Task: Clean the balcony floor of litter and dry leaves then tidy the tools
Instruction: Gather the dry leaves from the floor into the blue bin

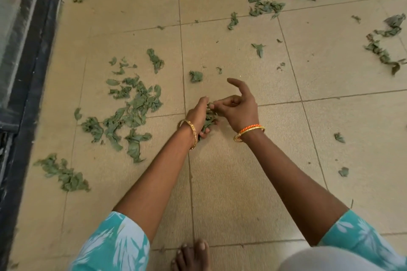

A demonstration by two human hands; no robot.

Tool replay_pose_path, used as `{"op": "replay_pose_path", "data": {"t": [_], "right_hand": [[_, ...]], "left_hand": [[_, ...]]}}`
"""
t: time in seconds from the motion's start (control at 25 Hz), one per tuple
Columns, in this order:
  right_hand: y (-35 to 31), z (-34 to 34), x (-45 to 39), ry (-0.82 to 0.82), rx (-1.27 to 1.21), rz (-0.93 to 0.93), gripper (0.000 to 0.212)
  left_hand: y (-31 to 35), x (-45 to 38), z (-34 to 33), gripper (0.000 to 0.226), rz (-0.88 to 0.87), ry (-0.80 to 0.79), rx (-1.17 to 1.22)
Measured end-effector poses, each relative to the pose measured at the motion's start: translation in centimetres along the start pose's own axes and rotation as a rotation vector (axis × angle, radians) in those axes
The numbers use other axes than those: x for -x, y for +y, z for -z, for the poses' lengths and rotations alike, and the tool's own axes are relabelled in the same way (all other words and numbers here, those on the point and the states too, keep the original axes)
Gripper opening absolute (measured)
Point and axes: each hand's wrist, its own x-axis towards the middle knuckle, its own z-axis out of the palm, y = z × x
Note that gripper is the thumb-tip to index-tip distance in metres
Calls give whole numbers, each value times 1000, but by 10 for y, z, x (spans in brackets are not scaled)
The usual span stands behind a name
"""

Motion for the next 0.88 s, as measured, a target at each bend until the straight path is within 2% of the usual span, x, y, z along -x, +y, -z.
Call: {"op": "replay_pose_path", "data": {"t": [0.12,0.2,0.28,0.36,0.52,0.56,0.64,0.76,0.88], "right_hand": [[0,-13,17,-87,223,65,44],[-4,-17,14,-148,401,211,25],[-6,-21,-7,-149,512,318,29],[-7,-32,-41,-172,657,335,33],[10,-65,-89,-390,943,385,43],[16,-69,-91,-392,998,427,40],[29,-68,-86,-296,1054,522,34],[27,-66,-87,-183,1037,582,25],[10,-70,-85,-125,878,427,21]], "left_hand": [[-11,7,5,34,-26,69,72],[-12,5,11,31,-17,82,190],[-10,0,25,33,9,100,310],[-8,-3,44,35,43,128,400],[-6,2,74,42,134,114,501],[-5,2,77,43,148,109,525],[-6,3,82,39,162,111,583],[-6,4,87,20,132,75,632],[-8,8,92,15,83,28,660]]}}
